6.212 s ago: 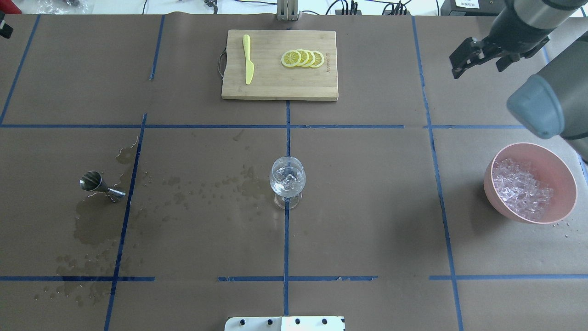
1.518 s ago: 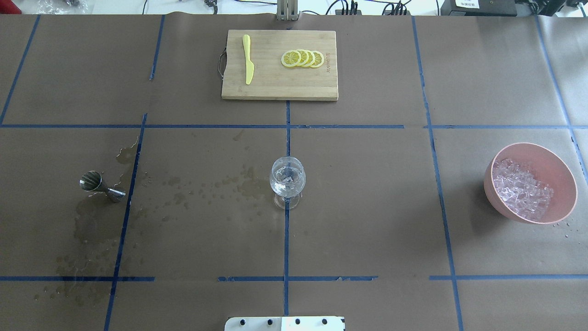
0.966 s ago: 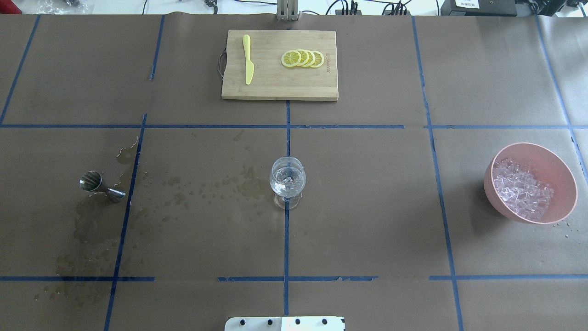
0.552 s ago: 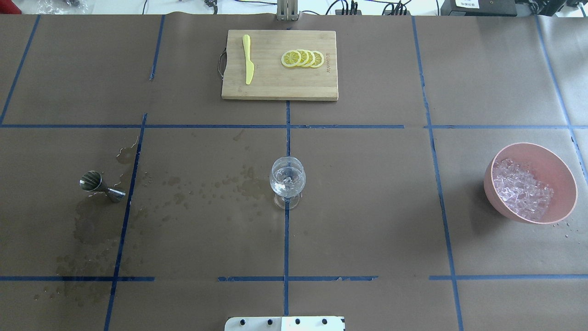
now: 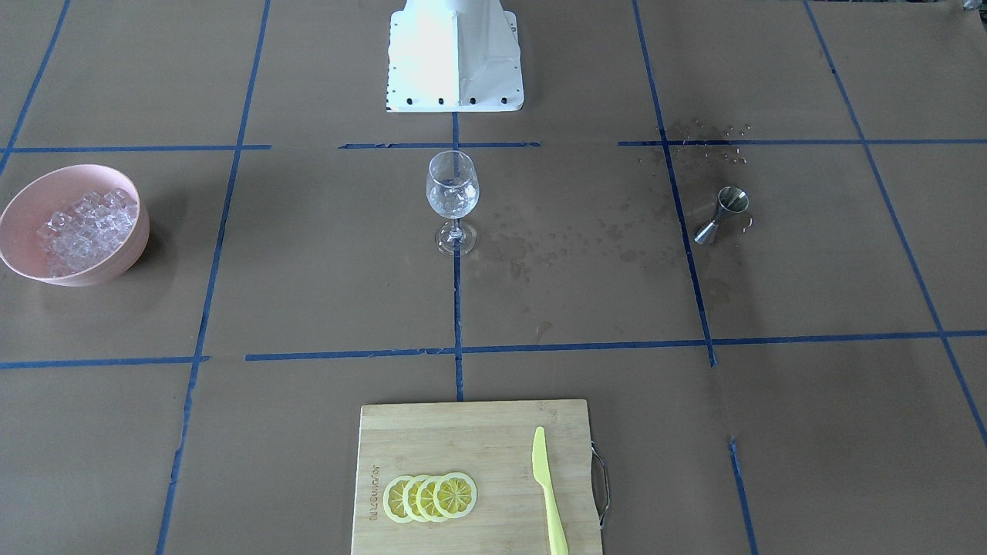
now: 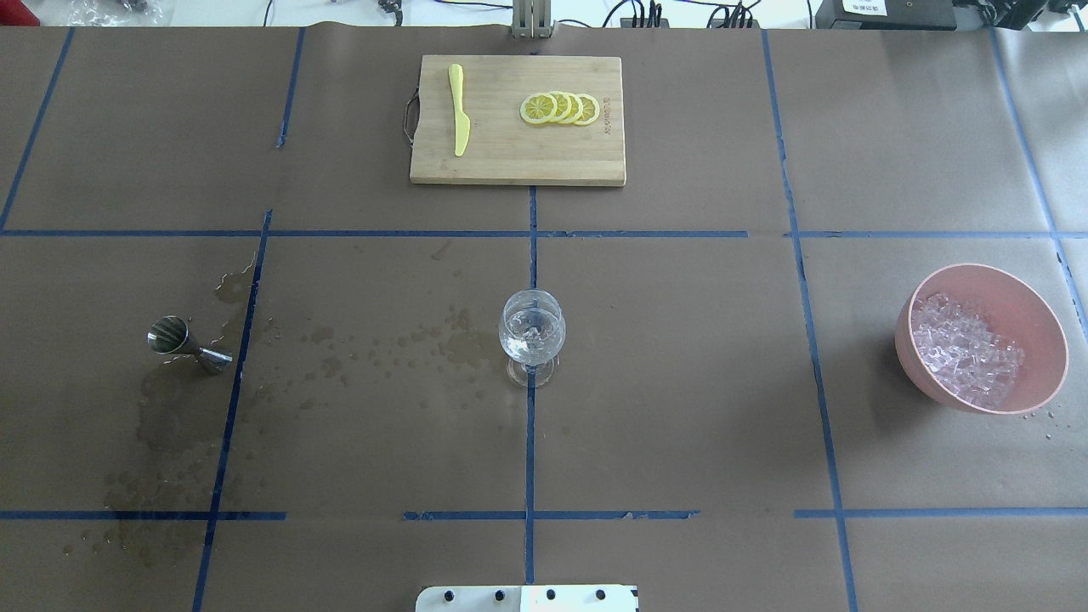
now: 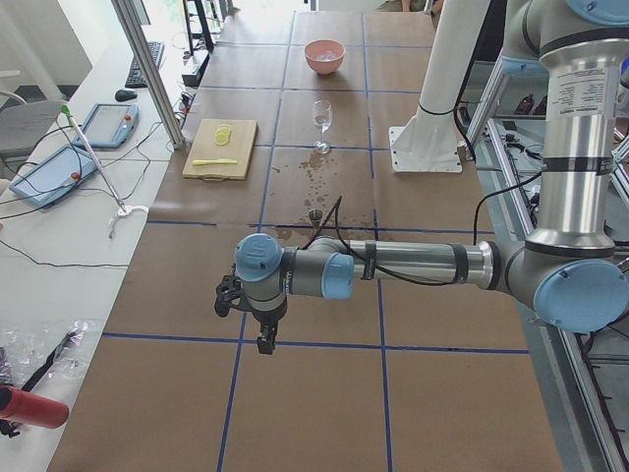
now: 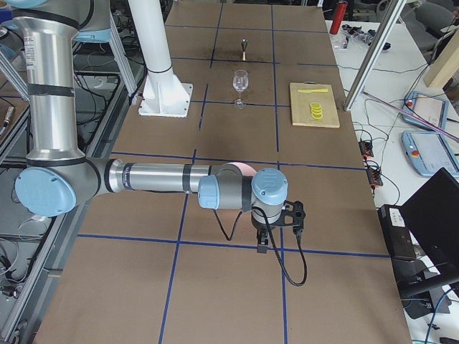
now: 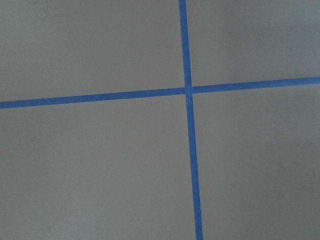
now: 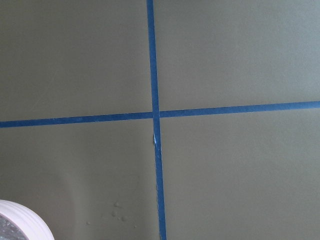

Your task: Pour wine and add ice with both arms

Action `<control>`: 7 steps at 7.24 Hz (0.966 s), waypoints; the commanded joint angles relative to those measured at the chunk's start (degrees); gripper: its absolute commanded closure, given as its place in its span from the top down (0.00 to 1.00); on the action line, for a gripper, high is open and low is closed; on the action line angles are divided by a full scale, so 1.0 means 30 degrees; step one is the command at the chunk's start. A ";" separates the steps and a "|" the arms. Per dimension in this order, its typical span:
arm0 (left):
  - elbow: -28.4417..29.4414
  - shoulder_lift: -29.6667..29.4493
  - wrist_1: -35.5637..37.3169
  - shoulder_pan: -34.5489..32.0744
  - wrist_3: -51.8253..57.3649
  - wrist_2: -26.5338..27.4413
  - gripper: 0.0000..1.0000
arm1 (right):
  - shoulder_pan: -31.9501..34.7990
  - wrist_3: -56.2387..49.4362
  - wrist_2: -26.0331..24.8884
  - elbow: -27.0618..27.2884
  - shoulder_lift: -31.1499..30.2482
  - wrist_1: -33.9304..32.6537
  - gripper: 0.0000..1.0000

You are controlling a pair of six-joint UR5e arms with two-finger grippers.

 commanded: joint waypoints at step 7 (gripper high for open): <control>-0.0573 0.0010 -0.0073 -0.0964 0.0029 -0.0007 1.00 | 0.0000 -0.0029 -0.0059 0.0161 0.0000 0.0058 1.00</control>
